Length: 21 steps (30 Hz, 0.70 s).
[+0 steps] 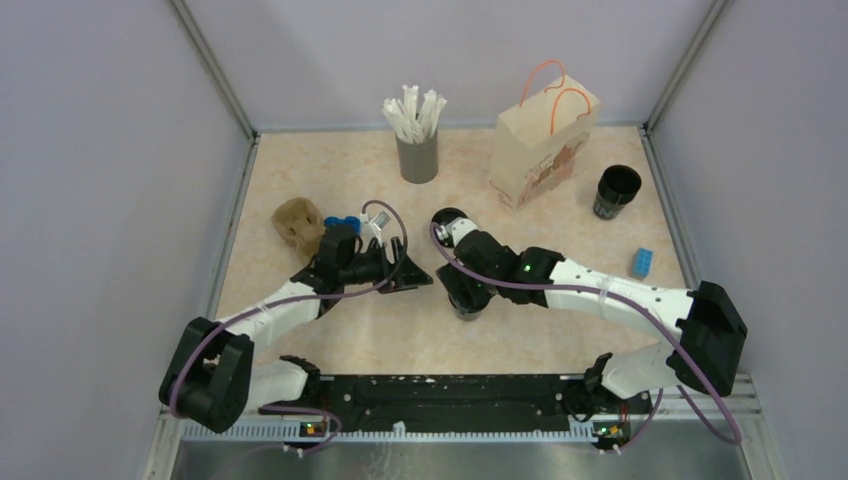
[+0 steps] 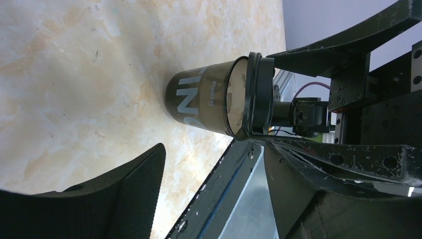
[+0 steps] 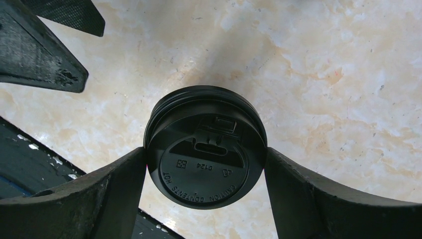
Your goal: Pack the takeout coffee
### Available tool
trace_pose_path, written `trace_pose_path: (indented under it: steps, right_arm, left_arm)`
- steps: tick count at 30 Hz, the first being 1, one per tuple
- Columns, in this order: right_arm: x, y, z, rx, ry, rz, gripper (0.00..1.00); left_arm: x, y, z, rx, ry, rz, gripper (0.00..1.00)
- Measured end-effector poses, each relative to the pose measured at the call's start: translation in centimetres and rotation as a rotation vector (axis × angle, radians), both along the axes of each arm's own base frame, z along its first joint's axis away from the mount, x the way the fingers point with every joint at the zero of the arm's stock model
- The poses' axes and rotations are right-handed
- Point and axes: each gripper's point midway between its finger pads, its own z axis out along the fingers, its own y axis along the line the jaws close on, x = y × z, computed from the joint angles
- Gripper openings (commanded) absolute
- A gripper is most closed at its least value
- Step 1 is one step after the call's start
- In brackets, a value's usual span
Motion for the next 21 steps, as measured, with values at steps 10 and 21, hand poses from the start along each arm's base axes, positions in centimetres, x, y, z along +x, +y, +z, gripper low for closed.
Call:
trace_pose_path:
  steps: [10,21]
  right_arm:
    - [0.0,0.5,0.5,-0.010,0.014,0.017,0.82]
    - [0.1,0.6,0.7,-0.039,0.031,0.024,0.83]
  left_arm:
    - [-0.6,-1.5,-0.7,-0.015,0.024,-0.040,0.75]
    - [-0.8,-2.0,-0.5,-0.028,0.024,-0.050,0.75]
